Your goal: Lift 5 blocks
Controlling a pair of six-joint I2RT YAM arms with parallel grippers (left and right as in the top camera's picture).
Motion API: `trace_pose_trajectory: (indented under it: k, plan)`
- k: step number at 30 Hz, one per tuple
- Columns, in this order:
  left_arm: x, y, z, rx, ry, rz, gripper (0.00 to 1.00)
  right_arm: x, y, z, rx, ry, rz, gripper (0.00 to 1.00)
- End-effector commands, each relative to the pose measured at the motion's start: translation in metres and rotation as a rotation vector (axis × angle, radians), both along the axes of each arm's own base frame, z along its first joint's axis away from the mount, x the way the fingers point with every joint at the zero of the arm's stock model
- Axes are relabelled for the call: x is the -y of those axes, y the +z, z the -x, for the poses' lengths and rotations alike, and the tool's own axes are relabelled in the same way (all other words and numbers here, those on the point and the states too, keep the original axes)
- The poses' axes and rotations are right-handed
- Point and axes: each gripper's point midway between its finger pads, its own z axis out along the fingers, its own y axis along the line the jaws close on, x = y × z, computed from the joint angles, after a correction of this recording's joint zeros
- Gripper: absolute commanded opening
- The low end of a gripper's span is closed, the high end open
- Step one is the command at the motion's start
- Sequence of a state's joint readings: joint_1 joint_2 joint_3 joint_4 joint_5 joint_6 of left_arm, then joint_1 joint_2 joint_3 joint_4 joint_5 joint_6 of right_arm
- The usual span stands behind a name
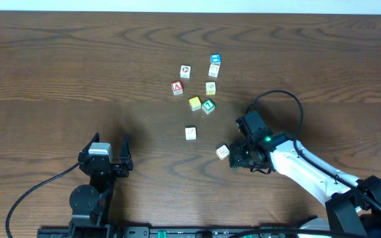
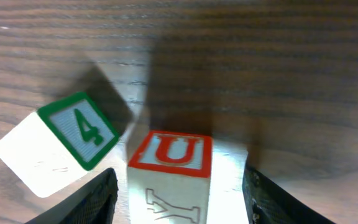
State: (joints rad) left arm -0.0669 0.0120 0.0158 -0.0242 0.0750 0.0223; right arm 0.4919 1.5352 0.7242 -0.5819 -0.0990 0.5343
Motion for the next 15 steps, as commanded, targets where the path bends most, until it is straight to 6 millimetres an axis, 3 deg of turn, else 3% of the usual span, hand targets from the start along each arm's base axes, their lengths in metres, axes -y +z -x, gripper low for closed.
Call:
trace_pose_trajectory:
  k: [1, 15]
  plan:
    - [0.0017, -0.0154, 0.0011, -0.052, -0.012, 0.004, 0.72, 0.0053, 0.0039, -0.0119, 0.022, 0.013, 0.035, 0.62]
    - [0.0017, -0.0154, 0.0011, -0.052, -0.012, 0.004, 0.73, 0.0079, 0.0083, -0.0064, -0.014, 0.017, 0.052, 0.4]
